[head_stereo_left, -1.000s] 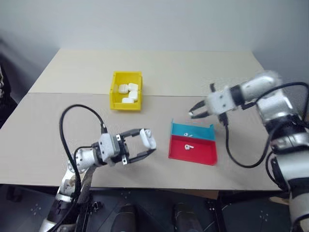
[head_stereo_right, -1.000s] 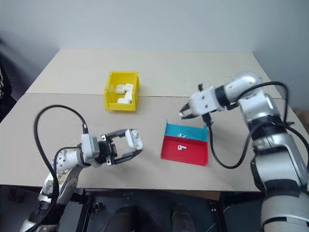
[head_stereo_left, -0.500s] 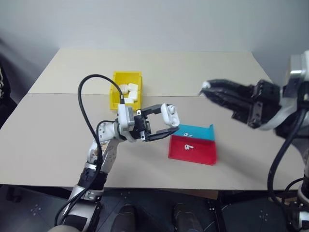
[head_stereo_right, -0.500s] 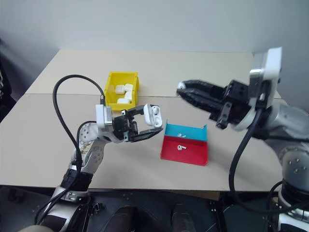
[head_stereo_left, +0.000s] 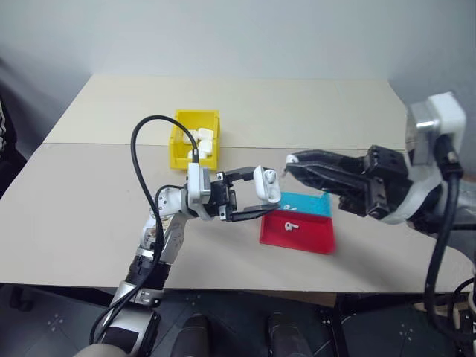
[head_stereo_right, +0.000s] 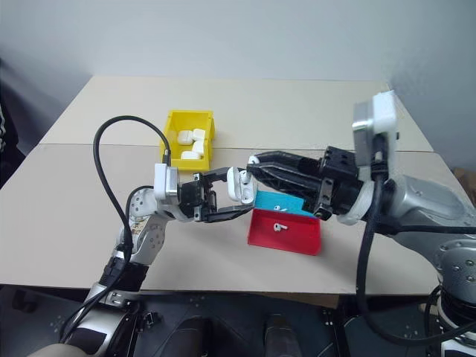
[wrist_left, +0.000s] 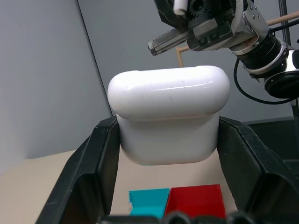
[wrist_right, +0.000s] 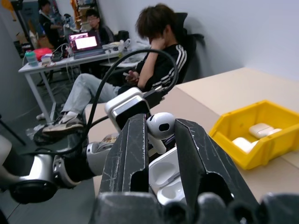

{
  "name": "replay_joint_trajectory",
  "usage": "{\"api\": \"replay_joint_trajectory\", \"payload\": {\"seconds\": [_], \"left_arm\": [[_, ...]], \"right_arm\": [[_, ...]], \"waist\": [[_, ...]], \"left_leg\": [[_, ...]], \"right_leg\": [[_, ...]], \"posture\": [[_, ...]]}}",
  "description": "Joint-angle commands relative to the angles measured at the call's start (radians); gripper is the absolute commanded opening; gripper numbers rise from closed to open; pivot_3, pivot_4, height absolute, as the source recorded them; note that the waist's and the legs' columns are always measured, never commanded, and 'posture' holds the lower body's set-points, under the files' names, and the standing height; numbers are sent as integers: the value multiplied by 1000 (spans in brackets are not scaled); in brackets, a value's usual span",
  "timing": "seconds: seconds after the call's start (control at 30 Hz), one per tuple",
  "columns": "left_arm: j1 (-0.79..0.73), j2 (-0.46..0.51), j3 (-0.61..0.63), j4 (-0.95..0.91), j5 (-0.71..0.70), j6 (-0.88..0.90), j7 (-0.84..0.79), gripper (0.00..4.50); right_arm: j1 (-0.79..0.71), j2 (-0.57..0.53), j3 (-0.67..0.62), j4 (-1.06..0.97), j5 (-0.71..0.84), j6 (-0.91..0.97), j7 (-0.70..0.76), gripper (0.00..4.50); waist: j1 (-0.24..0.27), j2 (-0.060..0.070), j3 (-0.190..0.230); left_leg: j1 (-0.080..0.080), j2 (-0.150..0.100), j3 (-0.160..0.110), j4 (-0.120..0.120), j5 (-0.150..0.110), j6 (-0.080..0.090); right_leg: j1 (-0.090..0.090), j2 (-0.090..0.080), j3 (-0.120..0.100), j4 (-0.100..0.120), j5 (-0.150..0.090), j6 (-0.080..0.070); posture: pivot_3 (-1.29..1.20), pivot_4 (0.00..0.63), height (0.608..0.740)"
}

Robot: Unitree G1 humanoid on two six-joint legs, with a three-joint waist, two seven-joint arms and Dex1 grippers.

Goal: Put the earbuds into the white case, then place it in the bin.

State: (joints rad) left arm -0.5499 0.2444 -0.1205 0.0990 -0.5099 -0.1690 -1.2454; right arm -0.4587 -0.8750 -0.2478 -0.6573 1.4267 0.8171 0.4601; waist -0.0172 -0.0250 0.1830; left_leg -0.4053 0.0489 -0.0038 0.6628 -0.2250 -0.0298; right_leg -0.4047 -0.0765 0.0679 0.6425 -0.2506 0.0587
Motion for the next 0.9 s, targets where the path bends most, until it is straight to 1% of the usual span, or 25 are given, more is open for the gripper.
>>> {"api": "replay_joint_trajectory", "payload": {"seconds": [0.03,0.37,0.7,0.9], "left_arm": [[10,3,14,-55,-9,-3,11,2807],[30,5,9,-79,4,-9,37,2807],[32,5,10,-79,11,-15,44,2807],[26,-1,11,-78,13,-13,50,2807]], "right_arm": [[-2,-15,34,-11,-27,15,10,898],[5,-1,97,-7,-129,16,36,898],[26,1,110,-16,-218,11,73,898],[33,16,124,-27,-262,10,69,898]], "waist": [[0,0,0],[2,0,0],[2,0,0],[2,0,0]], "left_leg": [[0,0,0,0,0,0],[-1,0,0,0,0,0],[-1,0,0,0,0,0],[0,0,0,0,0,0]], "right_leg": [[0,0,0,0,0,0],[0,0,0,-1,0,0],[0,0,0,-1,0,0],[0,0,0,-1,0,0]], "posture": [[0,150,740],[0,150,740],[0,150,740],[0,150,740]]}}
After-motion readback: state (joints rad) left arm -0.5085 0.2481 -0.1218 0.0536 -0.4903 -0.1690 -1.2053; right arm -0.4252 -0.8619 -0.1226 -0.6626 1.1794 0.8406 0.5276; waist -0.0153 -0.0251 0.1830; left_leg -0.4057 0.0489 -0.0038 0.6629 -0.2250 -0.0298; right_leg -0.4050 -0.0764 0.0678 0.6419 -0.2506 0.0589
